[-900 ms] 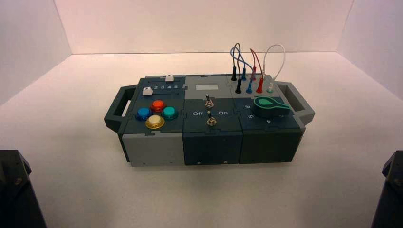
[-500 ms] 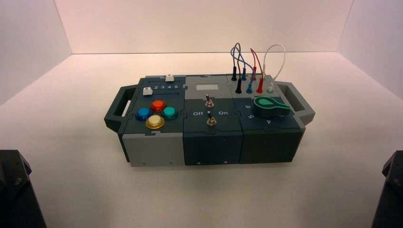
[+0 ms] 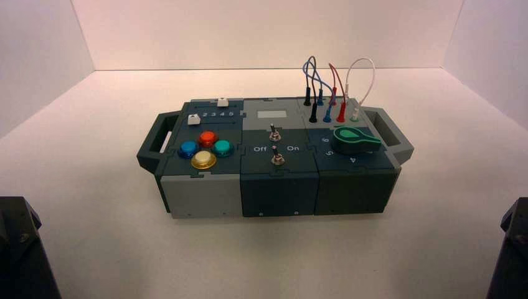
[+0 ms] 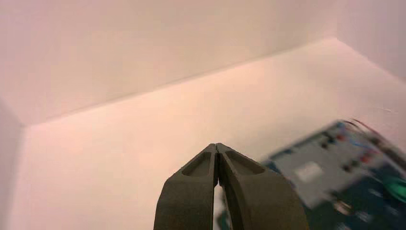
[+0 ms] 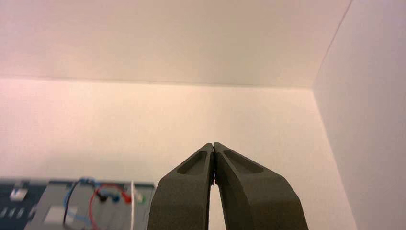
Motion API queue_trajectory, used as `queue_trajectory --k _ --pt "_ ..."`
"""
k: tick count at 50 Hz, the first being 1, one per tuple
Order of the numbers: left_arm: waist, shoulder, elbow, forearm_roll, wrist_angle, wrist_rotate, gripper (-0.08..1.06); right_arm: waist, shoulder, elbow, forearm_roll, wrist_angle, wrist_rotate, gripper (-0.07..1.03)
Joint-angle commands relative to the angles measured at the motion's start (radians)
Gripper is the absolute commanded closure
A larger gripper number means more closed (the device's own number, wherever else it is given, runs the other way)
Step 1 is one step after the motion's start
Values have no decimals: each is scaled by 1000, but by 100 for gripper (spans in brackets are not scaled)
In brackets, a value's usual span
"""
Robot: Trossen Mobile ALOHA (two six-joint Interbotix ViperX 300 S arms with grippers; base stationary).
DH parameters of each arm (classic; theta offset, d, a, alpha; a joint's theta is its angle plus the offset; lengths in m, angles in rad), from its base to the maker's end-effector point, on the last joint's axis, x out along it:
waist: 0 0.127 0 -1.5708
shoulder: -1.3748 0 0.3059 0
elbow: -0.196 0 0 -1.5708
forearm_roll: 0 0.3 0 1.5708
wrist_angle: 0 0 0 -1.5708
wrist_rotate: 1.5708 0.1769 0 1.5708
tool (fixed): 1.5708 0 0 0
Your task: Flip the top switch on with the left gripper.
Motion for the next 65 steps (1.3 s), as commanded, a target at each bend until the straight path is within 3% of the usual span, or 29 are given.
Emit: queue_trajectory --k 1,8,11,15,17,18,20,21,25,29,35,42,48,53,65 --pt "-5 9 -57 -5 101 -23 101 32 32 -63 5 95 -3 98" --pt "-3 32 -78 -5 199 -60 101 60 55 -86 11 161 -3 98" --pt "-3 51 -97 -6 262 -92 101 78 64 -98 26 202 -3 98" --pt "-6 91 -130 -6 365 -141 101 91 77 -117 83 265 -3 98" --pt "-12 117 -144 -5 403 -166 101 91 87 -127 126 302 -5 98" --pt "-28 144 -152 -5 425 -189 101 91 104 -138 170 345 -11 98" --pt "-41 164 -153 -5 430 -212 101 91 121 -146 198 379 -15 98" --pt "-55 186 -155 -3 430 -241 101 91 135 -152 215 403 -17 98" --pt "-83 227 -158 9 434 -305 101 91 170 -158 230 440 -20 98" --pt "-115 270 -166 43 436 -376 101 91 207 -158 229 459 -32 98" --pt "-181 339 -186 140 423 -486 101 91 247 -156 225 474 -52 99" --pt "-265 434 -215 262 385 -669 101 91 314 -153 215 511 -60 99" --pt "-353 502 -232 341 344 -810 101 91 359 -140 215 534 -81 99" --pt "-414 568 -250 356 311 -874 101 91 400 -130 215 532 -103 99" --pt "-483 693 -291 356 298 -925 101 91 494 -123 215 477 -129 99"
